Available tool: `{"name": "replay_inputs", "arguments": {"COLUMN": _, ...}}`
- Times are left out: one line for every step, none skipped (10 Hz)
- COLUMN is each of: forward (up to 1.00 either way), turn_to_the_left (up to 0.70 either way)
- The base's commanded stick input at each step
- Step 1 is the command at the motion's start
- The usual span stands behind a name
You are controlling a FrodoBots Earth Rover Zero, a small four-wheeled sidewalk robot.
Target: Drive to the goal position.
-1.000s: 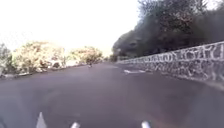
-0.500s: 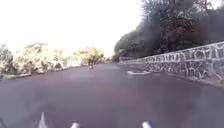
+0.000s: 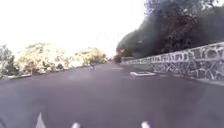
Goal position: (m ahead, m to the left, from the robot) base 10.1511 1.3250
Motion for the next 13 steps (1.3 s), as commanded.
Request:
{"name": "replay_inputs", "arguments": {"forward": 0.85, "turn_to_the_left": 0.00}}
{"name": "replay_inputs", "arguments": {"forward": 0.85, "turn_to_the_left": 0.00}}
{"name": "replay_inputs", "arguments": {"forward": 0.85, "turn_to_the_left": 0.00}}
{"name": "replay_inputs", "arguments": {"forward": 0.85, "turn_to_the_left": 0.00}}
{"name": "replay_inputs", "arguments": {"forward": 0.85, "turn_to_the_left": 0.00}}
{"name": "replay_inputs", "arguments": {"forward": 0.85, "turn_to_the_left": 0.00}}
{"name": "replay_inputs", "arguments": {"forward": 0.85, "turn_to_the_left": 0.00}}
{"name": "replay_inputs", "arguments": {"forward": 0.85, "turn_to_the_left": 0.00}}
{"name": "replay_inputs", "arguments": {"forward": 0.85, "turn_to_the_left": 0.00}}
{"name": "replay_inputs", "arguments": {"forward": 0.85, "turn_to_the_left": 0.00}}
{"name": "replay_inputs", "arguments": {"forward": 0.85, "turn_to_the_left": 0.00}}
{"name": "replay_inputs", "arguments": {"forward": 0.85, "turn_to_the_left": 0.00}}
{"name": "replay_inputs", "arguments": {"forward": 0.85, "turn_to_the_left": 0.00}}
